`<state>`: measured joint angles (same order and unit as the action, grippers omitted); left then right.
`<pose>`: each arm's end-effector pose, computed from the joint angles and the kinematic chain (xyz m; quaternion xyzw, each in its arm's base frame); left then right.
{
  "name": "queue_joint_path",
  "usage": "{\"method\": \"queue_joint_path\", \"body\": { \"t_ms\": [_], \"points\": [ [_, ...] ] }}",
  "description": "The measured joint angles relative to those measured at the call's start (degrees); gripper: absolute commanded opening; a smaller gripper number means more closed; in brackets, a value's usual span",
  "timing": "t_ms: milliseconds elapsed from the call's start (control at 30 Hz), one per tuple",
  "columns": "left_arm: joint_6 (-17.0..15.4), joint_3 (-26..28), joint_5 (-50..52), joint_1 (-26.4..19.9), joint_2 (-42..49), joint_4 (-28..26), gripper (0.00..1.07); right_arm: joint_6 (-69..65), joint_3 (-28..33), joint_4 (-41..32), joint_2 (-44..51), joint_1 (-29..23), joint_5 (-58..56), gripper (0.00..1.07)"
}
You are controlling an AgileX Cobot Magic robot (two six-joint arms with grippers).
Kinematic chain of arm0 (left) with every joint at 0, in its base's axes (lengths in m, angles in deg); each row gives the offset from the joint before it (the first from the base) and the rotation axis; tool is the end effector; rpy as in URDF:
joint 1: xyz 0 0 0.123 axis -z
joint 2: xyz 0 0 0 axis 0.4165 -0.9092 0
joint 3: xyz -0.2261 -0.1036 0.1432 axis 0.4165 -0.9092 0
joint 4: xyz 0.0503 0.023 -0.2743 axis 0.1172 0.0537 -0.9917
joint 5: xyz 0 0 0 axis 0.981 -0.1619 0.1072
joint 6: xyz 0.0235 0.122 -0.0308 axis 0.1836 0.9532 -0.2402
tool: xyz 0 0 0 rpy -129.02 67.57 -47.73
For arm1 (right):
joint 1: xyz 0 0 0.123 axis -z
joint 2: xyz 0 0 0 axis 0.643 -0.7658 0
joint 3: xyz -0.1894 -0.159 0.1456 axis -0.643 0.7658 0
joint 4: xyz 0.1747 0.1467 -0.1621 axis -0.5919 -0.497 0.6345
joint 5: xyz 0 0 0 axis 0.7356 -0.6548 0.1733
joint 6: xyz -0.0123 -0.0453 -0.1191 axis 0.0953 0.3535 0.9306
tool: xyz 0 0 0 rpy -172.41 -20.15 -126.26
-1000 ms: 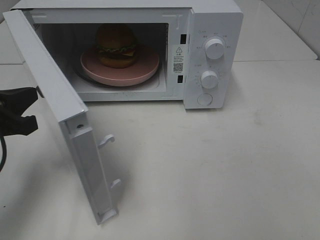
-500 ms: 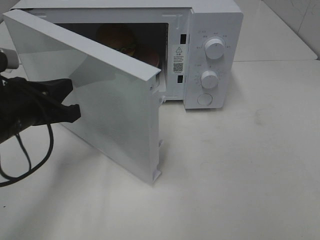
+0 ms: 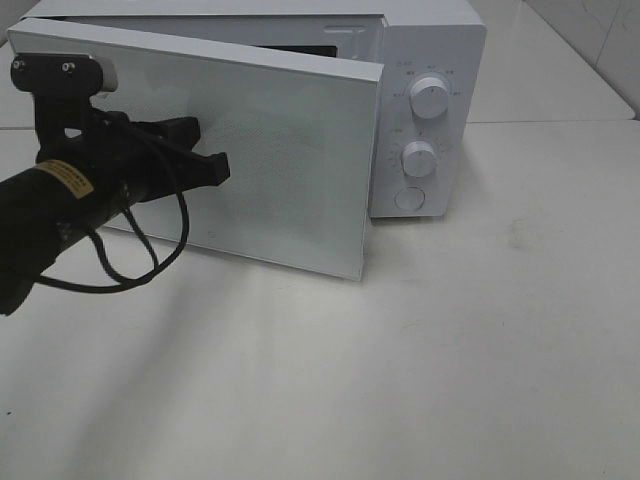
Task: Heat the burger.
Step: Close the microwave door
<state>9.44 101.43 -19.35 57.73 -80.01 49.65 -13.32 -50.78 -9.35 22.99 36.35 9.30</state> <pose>0.3208 -0.1955 0.1380 0.1488 0.7444 -0.1851 0.6240 0.0508 -0.0037 0.2795 0.0100 0.8444 0.0085 0.5356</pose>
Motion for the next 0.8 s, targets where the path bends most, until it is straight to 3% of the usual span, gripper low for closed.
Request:
{"method": "queue_joint_path", "body": {
  "t_ms": [400, 567, 800],
  "points": [
    [2.01, 11.12, -4.24, 0.40, -5.44, -4.64, 0.00, 0.00, 0.00, 0.00, 0.00, 0.00, 0.00, 0.75],
    [4.41, 14.15, -8.14, 1.55, -7.22, -4.24, 0.00, 0.00, 0.00, 0.00, 0.00, 0.00, 0.00, 0.75],
    [7.56, 19.54, -12.03, 2.46, -10.31, -8.08, 0.00, 0.00, 0.00, 0.00, 0.06, 0.00, 0.00, 0.75]
  ]
}}
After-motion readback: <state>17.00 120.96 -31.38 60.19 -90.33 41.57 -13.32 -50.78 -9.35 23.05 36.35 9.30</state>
